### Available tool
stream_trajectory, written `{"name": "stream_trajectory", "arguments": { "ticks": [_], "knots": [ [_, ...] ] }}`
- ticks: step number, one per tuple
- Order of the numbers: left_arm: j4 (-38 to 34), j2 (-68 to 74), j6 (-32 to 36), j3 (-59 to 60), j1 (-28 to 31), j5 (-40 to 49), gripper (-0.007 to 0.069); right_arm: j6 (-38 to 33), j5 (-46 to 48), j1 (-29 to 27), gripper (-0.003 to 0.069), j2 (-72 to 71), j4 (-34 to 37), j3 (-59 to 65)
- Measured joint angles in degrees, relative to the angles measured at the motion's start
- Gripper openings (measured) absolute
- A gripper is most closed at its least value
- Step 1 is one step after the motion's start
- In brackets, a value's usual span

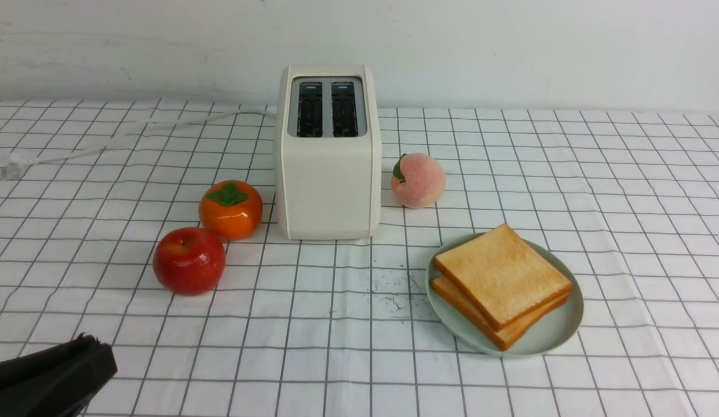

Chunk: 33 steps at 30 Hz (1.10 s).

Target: Take toasted bread from bread machine on white checkered table place on plate.

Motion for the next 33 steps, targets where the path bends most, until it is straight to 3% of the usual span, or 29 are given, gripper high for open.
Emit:
{"name": "stream_trajectory", "arguments": {
  "ticks": [10, 13, 18, 21, 24, 29, 33],
  "knots": [
    [2.4, 0.0, -1.8, 0.0, 0.1, 2.1, 0.0088, 0.1, 0.0, 0.0, 0.0032, 0.0, 0.0, 0.0],
    [1.2, 0.0, -1.6, 0.0, 2.8, 1.7, 0.0022, 0.1, 0.0, 0.0, 0.0034, 0.0, 0.0, 0.0],
    [-6.0, 0.0, 6.0, 0.0, 11.9, 0.9, -0.0013, 0.1, 0.0, 0.0, 0.0039, 0.0, 0.0, 0.0],
    [-15.4, -0.1, 16.5, 0.0, 22.6, -3.1, -0.0013, 0.1, 0.0, 0.0, 0.0043, 0.0, 0.0, 0.0],
    [-20.9, -0.5, 24.3, 0.2, 29.1, -5.8, -0.0013, 0.1, 0.0, 0.0, 0.0044, 0.0, 0.0, 0.0],
    [-27.9, -4.9, 33.9, 4.4, 36.3, -7.9, -0.0013, 0.1, 0.0, 0.0, 0.0053, 0.0, 0.0, 0.0],
    [-30.3, -13.2, 35.2, 11.4, 38.5, -8.1, -0.0013, 0.1, 0.0, 0.0, 0.0057, 0.0, 0.0, 0.0]
  ]
}}
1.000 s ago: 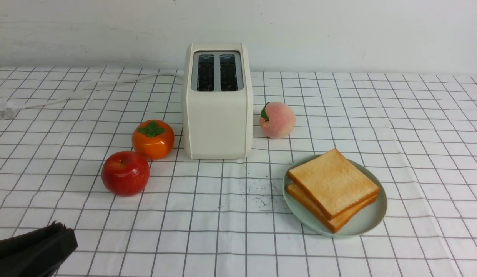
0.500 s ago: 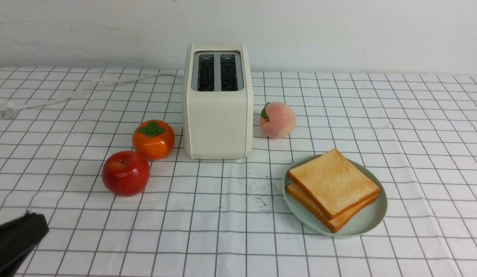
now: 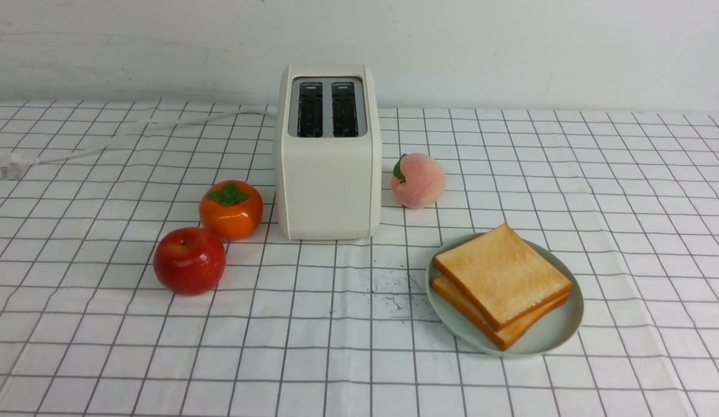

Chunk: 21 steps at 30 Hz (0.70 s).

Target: Take toasted bread from bread machine on white checkered table place on plate.

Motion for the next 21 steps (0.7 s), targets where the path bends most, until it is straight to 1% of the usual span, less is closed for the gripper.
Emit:
{"name": "stream_trajectory", "arguments": {
  "ticks": [1, 2, 3, 4, 7, 8, 10, 11, 21],
  "knots": [
    [-0.3, -2.5, -0.2, 2.6, 0.1, 0.0, -0.0013, 0.0, 0.0, 0.0, 0.0059, 0.0, 0.0, 0.0],
    [-0.4, -2.8, -0.3, 2.6, 0.1, 0.0, -0.0013, 0.0, 0.0, 0.0, 0.0059, 0.0, 0.0, 0.0],
    [-0.6, -4.1, -2.1, 5.9, 0.1, 0.6, -0.0013, 0.0, 0.1, 0.0, 0.0062, 0.0, 0.0, 0.0],
    [-0.6, -4.3, -3.2, 6.6, 0.1, 1.5, -0.0013, 0.0, 0.1, 0.0, 0.0064, 0.0, 0.0, 0.0],
    [-0.6, -4.5, -6.7, 7.3, 0.1, 7.6, -0.0013, -0.1, 0.1, 0.0, 0.0067, 0.0, 0.0, 0.0],
    [-0.6, -4.5, -8.4, 7.3, 0.1, 12.7, -0.0013, -0.1, 0.1, 0.0, 0.0069, 0.0, 0.0, 0.0],
    [-0.6, -4.5, -9.0, 7.4, 0.1, 14.8, -0.0013, -0.1, 0.1, 0.0, 0.0071, -0.1, 0.0, 0.0],
    [-0.8, -4.5, -10.0, 7.5, 0.1, 17.4, -0.0013, -0.1, 0.1, 0.0, 0.0073, -0.1, 0.0, 0.0],
    [-1.0, -4.5, -11.0, 7.5, 0.1, 18.0, -0.0013, -0.1, 0.1, 0.0, 0.0087, -0.1, 0.0, 0.0]
  ]
}}
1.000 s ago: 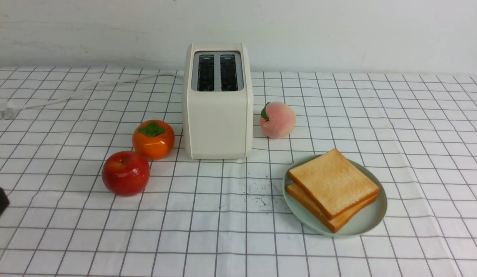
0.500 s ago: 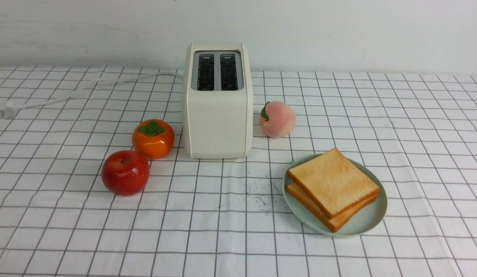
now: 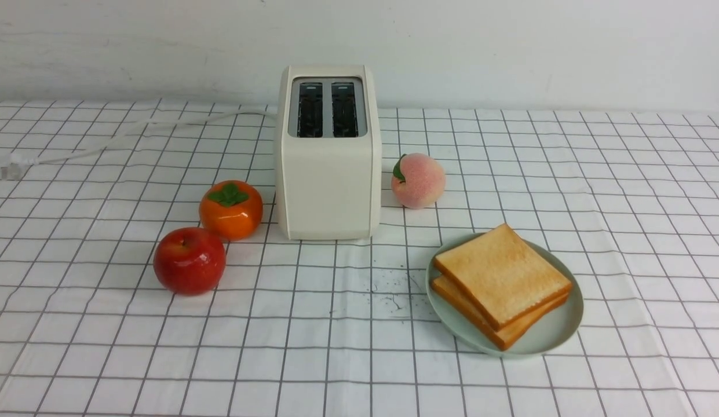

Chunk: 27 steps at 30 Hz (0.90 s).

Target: Take toasted bread from bread machine on white checkered table place on plate.

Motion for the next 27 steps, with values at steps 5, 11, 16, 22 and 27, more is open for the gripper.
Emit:
{"name": "stream_trajectory", "arguments": {
  "ticks": [5, 11, 16, 22, 27],
  "knots": [
    [0.0, 0.0, -0.1, 0.0, 0.0, 0.0, -0.0013, 0.0, 0.0, 0.0, 0.0093, 0.0, 0.0, 0.0],
    [0.0, 0.0, -0.1, 0.0, 0.0, 0.0, -0.0013, 0.0, 0.0, 0.0, 0.0096, 0.0, 0.0, 0.0],
    [0.0, 0.0, -0.1, 0.0, 0.0, 0.0, -0.0013, 0.0, 0.0, 0.0, 0.0101, 0.0, 0.0, 0.0],
    [0.0, 0.0, -0.2, 0.0, 0.0, 0.0, -0.0013, 0.0, 0.0, 0.0, 0.0107, 0.0, 0.0, 0.0],
    [0.0, 0.0, -0.2, 0.0, 0.0, 0.0, -0.0013, 0.0, 0.0, 0.0, 0.0113, 0.0, 0.0, 0.0]
  ]
}}
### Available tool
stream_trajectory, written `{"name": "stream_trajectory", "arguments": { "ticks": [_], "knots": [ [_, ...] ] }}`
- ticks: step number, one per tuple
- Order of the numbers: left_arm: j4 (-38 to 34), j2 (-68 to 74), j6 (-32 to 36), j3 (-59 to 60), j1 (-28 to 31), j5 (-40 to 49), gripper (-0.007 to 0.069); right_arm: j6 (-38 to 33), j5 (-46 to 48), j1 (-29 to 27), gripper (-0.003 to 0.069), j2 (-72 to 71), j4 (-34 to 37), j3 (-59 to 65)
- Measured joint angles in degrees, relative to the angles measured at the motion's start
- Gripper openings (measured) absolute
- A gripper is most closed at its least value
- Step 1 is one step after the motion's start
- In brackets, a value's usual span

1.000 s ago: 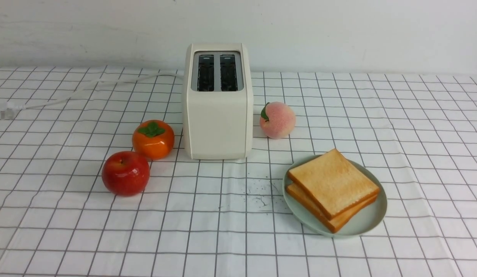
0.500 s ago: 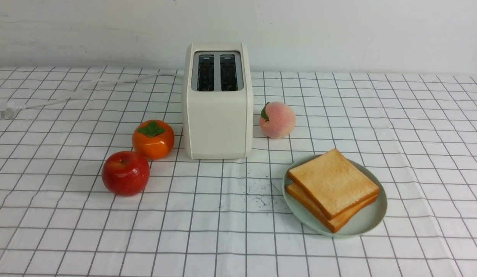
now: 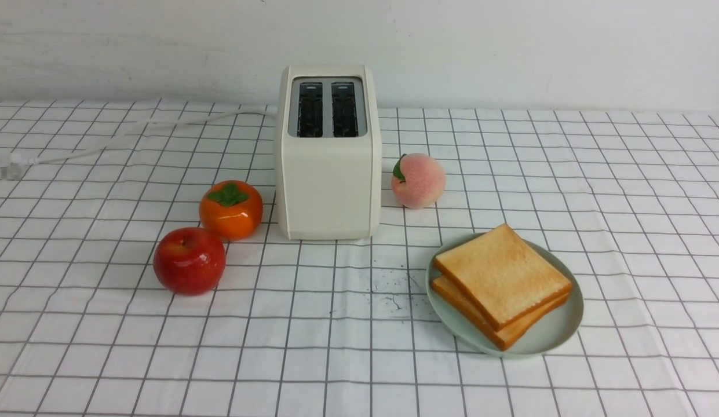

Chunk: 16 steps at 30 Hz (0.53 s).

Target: Take toasted bread from bread machine on white checkered table place on plate.

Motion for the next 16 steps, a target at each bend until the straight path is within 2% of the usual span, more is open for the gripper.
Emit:
{"name": "stream_trajectory", "arguments": {
  "ticks": [16],
  "knots": [
    [0.0, 0.0, 0.0, 0.0, 0.0, 0.1, -0.0005, 0.0, 0.0, 0.0, 0.0126, 0.0, 0.0, 0.0]
  ]
}}
